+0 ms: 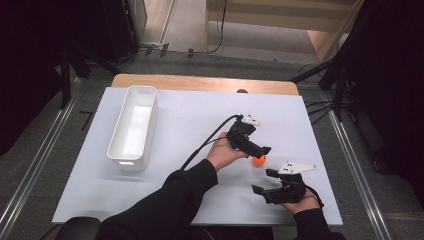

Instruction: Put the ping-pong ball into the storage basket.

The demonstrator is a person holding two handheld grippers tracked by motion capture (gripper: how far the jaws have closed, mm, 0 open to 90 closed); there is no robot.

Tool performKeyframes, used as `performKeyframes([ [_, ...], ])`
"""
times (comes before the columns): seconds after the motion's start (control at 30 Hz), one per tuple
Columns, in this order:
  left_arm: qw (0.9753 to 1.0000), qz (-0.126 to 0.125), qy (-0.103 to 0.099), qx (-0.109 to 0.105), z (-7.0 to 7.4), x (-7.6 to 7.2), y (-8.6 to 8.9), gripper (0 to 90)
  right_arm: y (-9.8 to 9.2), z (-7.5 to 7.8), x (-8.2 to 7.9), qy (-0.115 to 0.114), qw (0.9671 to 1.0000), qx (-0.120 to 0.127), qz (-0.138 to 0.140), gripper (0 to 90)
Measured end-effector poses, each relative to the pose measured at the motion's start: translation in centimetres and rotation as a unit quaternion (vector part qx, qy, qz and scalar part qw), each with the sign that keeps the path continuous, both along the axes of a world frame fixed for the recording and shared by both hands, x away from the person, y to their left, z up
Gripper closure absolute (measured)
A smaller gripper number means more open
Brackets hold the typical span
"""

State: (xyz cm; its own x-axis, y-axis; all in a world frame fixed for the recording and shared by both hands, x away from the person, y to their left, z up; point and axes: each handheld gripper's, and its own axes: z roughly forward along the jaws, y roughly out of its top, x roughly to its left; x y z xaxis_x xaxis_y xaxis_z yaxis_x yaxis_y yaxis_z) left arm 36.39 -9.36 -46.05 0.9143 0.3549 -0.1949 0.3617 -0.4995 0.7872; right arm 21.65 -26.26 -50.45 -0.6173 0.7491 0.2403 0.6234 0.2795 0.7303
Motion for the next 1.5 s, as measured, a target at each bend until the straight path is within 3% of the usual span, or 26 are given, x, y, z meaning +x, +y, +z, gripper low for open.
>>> performKeyframes([
  [0.33, 0.9999, 0.006, 0.011, 0.001, -1.2, 0.2, -0.1, 4.6, 0.0, 0.0, 0.1, 0.001, 1.0, 0.001, 0.001, 13.7],
  [0.67, 0.9998, 0.004, 0.004, 0.02, -2.2, 0.0, -0.6, 4.6, 0.1, -0.1, 0.1, 0.005, 1.0, -0.002, 0.004, 13.7],
  [0.8, 0.9999, 0.01, 0.005, 0.011, -2.6, 0.1, -0.5, 4.6, 0.1, -0.1, 0.1, 0.007, 1.0, -0.005, 0.003, 13.7],
  [0.9, 0.9998, 0.008, -0.004, 0.019, -2.8, -0.1, -0.5, 10.7, 0.1, -0.1, 0.1, 0.007, 1.0, -0.006, 0.003, 13.7],
  [1.1, 0.9999, 0.0, 0.005, 0.015, -3.3, -0.3, -0.5, 14.2, 0.2, -0.1, 0.1, 0.006, 1.0, -0.006, 0.004, 13.7],
  [1.33, 0.9993, -0.003, -0.008, 0.037, -3.9, -0.6, -0.7, 14.2, 0.1, -0.1, 0.1, 0.006, 1.0, -0.005, 0.003, 13.7],
  [1.5, 0.9991, -0.01, -0.002, 0.04, -4.4, -0.9, -0.9, 14.2, 0.1, -0.1, 0.0, 0.008, 1.0, -0.004, 0.003, 13.7],
])
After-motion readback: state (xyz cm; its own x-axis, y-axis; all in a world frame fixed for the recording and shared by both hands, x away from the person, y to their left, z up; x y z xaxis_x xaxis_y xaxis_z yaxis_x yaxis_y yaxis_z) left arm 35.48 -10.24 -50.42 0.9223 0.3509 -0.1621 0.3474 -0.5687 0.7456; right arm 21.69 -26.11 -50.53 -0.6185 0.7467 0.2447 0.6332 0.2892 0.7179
